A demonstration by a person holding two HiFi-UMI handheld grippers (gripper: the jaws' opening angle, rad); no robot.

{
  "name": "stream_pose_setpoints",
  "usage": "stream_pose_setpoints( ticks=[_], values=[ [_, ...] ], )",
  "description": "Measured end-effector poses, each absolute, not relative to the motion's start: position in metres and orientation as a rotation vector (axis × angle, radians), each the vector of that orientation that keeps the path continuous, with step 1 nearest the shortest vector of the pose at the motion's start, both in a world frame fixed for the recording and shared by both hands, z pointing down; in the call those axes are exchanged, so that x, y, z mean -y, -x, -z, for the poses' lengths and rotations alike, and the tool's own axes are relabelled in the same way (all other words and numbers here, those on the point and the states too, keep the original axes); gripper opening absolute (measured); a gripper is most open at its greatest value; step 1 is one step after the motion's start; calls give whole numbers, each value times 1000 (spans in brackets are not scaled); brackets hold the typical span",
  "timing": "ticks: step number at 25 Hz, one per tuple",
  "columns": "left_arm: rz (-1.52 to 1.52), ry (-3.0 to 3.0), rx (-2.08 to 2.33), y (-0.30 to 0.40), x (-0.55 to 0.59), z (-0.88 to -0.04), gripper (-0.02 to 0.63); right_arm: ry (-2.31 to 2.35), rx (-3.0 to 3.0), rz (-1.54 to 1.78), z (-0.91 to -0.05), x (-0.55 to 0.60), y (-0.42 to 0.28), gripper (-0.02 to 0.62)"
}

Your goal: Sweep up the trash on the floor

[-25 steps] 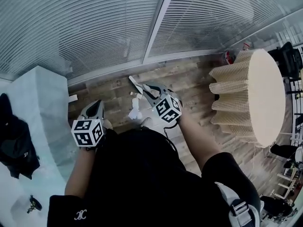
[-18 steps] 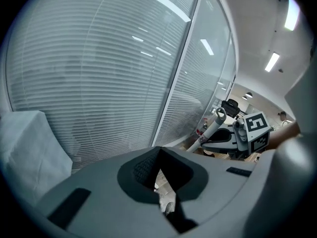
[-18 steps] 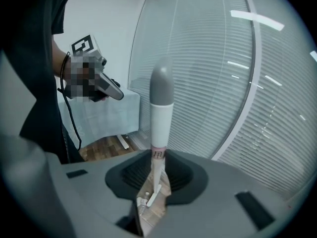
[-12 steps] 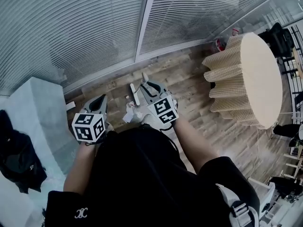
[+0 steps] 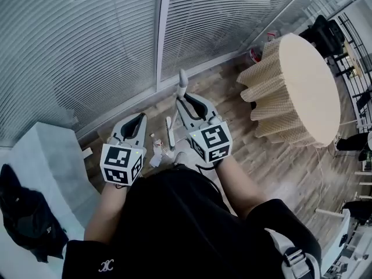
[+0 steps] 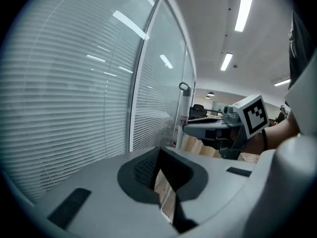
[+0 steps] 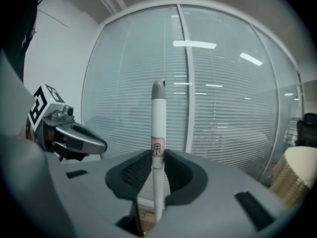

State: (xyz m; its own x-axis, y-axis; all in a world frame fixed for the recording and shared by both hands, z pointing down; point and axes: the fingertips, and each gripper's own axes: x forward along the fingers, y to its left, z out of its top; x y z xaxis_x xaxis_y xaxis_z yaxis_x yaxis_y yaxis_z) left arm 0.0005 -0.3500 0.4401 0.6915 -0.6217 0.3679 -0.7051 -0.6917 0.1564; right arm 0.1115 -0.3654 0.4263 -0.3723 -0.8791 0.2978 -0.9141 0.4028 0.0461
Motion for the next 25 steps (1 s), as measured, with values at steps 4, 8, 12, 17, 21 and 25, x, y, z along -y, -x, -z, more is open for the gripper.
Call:
stream_pose_setpoints(
  ticks=[4, 8, 12, 17, 21, 25],
  values=[
    [-380, -2606, 1060, -11, 353, -432, -5, -1673, 2363, -243, -405, 361, -126, 92],
    [-357, -2596, 1021, -16, 351, -423, -5, -1728, 2342, -292, -394, 354, -134, 92],
    [-312, -2586, 1000, -16, 357, -415, -5, -1771, 2344, -293, -386, 356, -136, 92],
    [-292, -2570, 1028, -8, 360, -412, -5, -1748, 2364, -268, -384, 355, -126, 92],
    [-311, -2588, 1055, -4, 360, -410, -5, -1740, 2353, -266, -386, 354, -125, 92],
    [-312, -2609, 1056, 0, 362, -406, -5, -1742, 2336, -259, -384, 356, -121, 92]
  ],
)
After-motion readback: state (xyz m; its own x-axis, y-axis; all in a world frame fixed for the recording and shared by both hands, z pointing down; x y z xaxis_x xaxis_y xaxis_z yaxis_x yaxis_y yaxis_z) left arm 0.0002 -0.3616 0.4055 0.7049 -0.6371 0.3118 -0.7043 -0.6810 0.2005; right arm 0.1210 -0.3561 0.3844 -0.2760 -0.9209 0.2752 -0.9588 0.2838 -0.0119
